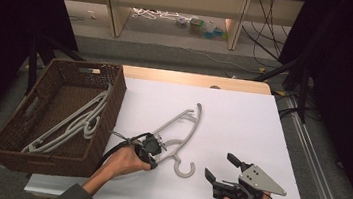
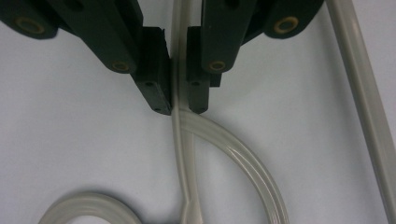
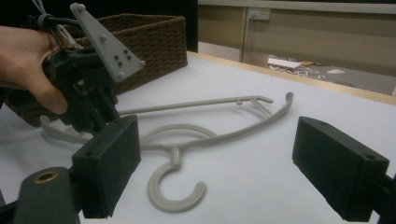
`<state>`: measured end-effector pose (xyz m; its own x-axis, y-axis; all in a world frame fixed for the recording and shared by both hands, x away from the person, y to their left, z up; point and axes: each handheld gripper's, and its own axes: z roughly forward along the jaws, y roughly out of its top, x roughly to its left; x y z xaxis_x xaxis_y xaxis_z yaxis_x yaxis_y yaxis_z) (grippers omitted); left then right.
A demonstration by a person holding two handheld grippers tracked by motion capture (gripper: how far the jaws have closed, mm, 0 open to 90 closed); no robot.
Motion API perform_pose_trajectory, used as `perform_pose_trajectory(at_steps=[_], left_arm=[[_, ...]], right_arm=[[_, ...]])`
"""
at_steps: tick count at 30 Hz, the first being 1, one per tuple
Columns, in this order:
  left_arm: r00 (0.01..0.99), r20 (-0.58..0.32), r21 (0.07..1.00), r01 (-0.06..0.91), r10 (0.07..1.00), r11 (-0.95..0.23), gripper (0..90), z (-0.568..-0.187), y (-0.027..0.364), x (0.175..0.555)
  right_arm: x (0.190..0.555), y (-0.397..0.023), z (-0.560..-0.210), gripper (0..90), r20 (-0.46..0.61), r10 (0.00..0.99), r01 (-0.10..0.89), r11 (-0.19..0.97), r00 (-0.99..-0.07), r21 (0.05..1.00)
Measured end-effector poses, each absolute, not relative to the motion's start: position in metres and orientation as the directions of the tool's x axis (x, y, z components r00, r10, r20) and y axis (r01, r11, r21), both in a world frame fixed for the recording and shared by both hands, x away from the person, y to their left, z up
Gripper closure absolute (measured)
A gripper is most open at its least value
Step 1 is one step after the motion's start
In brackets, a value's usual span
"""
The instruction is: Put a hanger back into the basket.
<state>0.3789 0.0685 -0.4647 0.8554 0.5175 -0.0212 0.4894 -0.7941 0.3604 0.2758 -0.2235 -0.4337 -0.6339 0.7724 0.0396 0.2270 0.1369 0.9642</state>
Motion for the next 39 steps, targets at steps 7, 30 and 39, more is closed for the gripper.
perform_pose_trajectory(at_steps=[7, 30, 39], left_arm=[[0.856, -0.051, 0.409, 0.488, 0.515, -0.771, 81.6, -0.465, 0.076, 0.383], [0.722, -0.298, 0.643, 0.636, 0.625, -0.428, 81.7, -0.434, 0.115, 0.399], [0.706, -0.353, 0.699, 0.635, 0.615, -0.328, 81.8, -0.417, 0.122, 0.395]], right_arm=[[0.276, -0.223, -0.434, 16.1, 0.047, 0.768, 0.223, 0.126, -0.639, 0.967], [0.275, -0.224, -0.434, 16.2, 0.041, 0.770, 0.228, 0.138, -0.637, 0.964], [0.276, -0.223, -0.434, 16.1, 0.052, 0.766, 0.230, 0.127, -0.641, 0.965]])
